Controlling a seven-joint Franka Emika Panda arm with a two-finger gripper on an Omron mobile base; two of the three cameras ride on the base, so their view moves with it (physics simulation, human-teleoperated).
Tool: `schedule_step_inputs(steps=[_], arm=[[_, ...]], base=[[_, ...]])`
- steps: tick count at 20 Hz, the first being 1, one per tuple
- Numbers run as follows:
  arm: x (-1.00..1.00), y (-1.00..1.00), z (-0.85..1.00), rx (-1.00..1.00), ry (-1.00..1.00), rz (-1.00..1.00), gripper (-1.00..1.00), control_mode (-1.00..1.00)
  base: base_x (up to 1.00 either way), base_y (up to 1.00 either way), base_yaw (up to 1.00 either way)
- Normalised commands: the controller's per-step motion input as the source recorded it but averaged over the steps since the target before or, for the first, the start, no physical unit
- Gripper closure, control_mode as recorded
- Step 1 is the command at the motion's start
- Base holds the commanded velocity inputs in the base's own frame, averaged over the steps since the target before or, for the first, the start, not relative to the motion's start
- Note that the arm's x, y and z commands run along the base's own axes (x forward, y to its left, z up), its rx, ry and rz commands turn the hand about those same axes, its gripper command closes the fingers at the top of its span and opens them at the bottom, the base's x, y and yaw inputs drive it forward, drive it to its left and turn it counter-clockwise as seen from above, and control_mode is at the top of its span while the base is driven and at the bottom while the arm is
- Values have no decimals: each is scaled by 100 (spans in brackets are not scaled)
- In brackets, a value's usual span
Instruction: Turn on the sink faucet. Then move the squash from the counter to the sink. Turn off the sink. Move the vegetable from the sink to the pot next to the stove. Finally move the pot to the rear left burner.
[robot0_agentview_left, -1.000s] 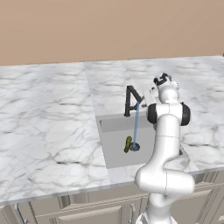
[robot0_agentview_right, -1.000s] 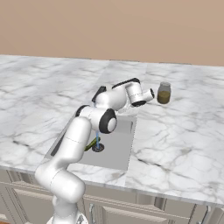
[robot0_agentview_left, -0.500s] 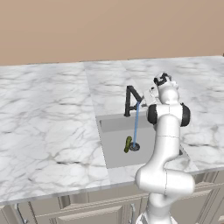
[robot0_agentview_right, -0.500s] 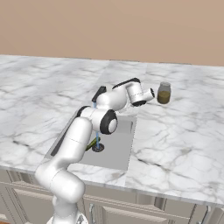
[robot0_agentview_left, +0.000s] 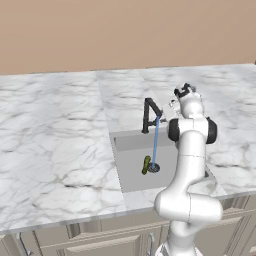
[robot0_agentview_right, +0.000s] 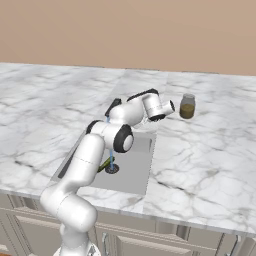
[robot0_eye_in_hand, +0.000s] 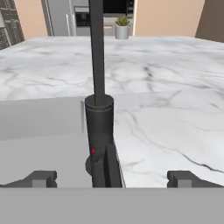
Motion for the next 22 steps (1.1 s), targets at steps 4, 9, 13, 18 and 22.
schedule_step_inputs(steps=[4,9,13,18,22], arm=[[0,19,0,0,0,0,-100,-100],[0,22,0,0,0,0,-100,-100],[0,26,0,0,0,0,-100,-100],[0,29,0,0,0,0,-100,-100],[0,45,6,0,0,0,-100,-100]], base=[[0,0,0],[0,0,0],[0,0,0],[0,0,0],[0,0,0]])
